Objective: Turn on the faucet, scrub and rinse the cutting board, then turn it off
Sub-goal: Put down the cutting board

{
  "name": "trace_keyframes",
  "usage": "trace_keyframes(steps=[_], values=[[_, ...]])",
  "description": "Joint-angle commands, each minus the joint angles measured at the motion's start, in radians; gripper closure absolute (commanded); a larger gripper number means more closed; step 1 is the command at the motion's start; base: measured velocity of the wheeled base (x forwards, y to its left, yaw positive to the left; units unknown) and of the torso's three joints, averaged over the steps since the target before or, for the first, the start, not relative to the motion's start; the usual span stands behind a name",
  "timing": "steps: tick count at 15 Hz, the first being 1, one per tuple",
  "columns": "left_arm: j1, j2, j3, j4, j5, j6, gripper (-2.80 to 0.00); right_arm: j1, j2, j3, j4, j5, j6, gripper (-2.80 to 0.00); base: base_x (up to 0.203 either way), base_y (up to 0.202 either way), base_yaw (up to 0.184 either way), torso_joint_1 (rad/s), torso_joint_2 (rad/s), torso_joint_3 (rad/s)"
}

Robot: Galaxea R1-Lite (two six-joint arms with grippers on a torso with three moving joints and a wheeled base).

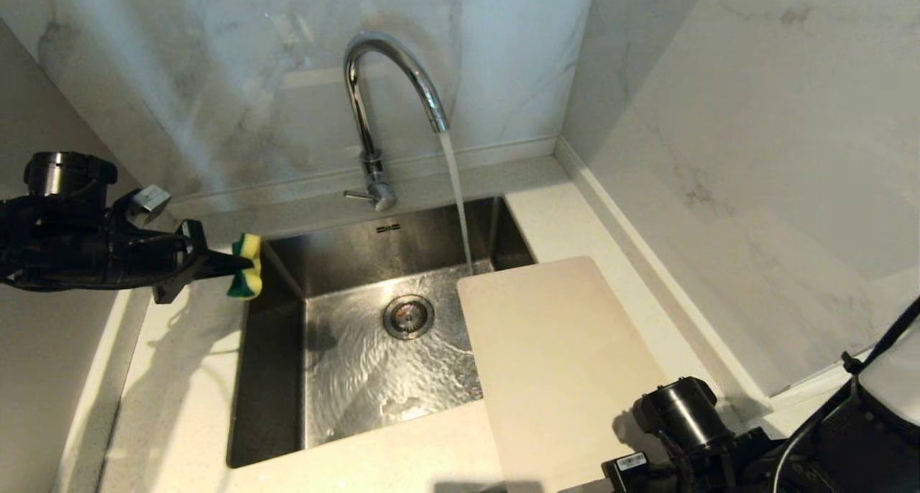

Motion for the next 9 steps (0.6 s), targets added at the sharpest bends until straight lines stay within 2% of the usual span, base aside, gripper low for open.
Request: trace_keyframes(steps=[1,9], values=[[-0.001,0.021,-0.005,0.001,-0.002,-0.002,0.00,0.001,0.039,0.002,-0.001,0.002,-0.009,0.00,0.000,0.000,0.000,0.000,0.00,0.000],[-0.003,0.024,-0.022,0.001,-0.001,-0.003,0.00,0.002,0.051,0.066,0.015,-0.003,-0.009,0.00,0.000,0.000,0.000,0.000,0.00,0.000]])
